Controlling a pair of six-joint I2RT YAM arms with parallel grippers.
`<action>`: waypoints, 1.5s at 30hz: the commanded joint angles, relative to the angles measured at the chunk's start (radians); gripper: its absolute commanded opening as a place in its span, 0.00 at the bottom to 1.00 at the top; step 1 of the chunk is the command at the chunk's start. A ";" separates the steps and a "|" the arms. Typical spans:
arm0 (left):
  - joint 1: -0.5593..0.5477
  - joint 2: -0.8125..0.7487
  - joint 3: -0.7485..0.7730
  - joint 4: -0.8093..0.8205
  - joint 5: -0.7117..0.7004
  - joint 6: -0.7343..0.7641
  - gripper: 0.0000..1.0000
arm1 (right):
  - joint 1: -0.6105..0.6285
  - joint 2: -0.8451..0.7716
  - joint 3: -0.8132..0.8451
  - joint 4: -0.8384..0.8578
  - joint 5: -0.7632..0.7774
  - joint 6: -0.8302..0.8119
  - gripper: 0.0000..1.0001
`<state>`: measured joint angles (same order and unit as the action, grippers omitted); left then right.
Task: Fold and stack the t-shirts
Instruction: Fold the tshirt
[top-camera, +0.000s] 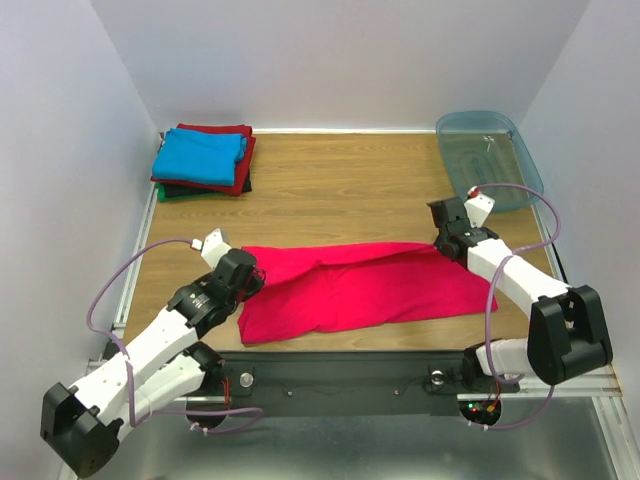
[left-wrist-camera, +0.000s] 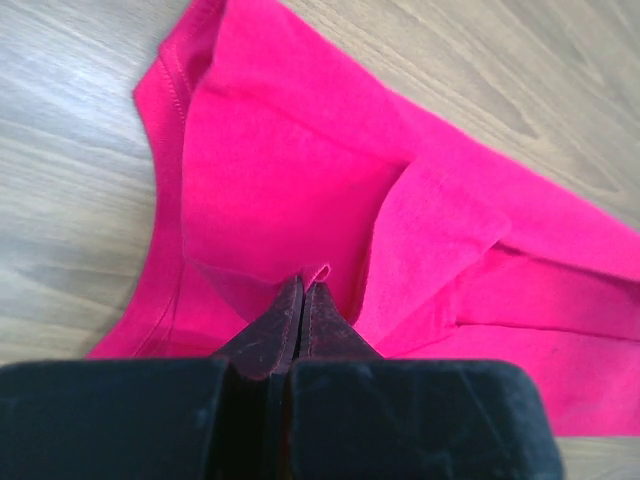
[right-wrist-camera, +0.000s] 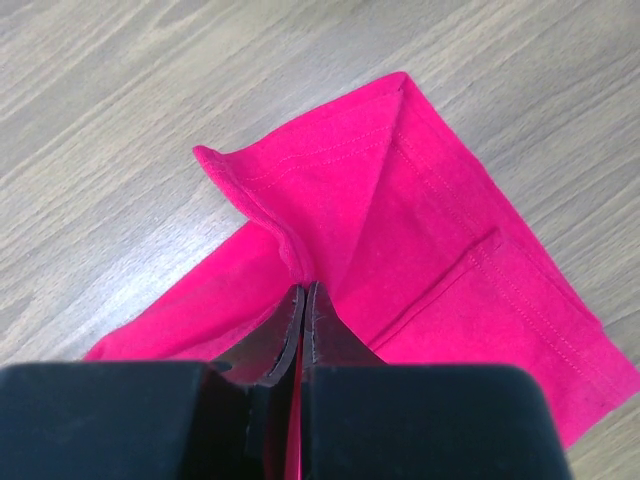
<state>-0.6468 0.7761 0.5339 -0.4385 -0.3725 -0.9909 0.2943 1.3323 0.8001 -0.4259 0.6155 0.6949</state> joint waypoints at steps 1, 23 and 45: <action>-0.005 -0.050 0.040 -0.095 -0.051 -0.041 0.00 | -0.001 -0.035 -0.018 -0.002 0.052 -0.025 0.00; -0.010 -0.086 -0.037 -0.186 0.139 -0.157 0.98 | -0.003 -0.139 -0.113 -0.177 0.128 0.127 0.82; 0.016 0.432 0.152 0.213 0.092 0.095 0.98 | 0.009 0.335 0.206 -0.137 0.148 -0.011 1.00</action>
<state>-0.6498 1.1584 0.6792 -0.3222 -0.2760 -0.9428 0.2962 1.6447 0.9810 -0.5682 0.6670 0.6506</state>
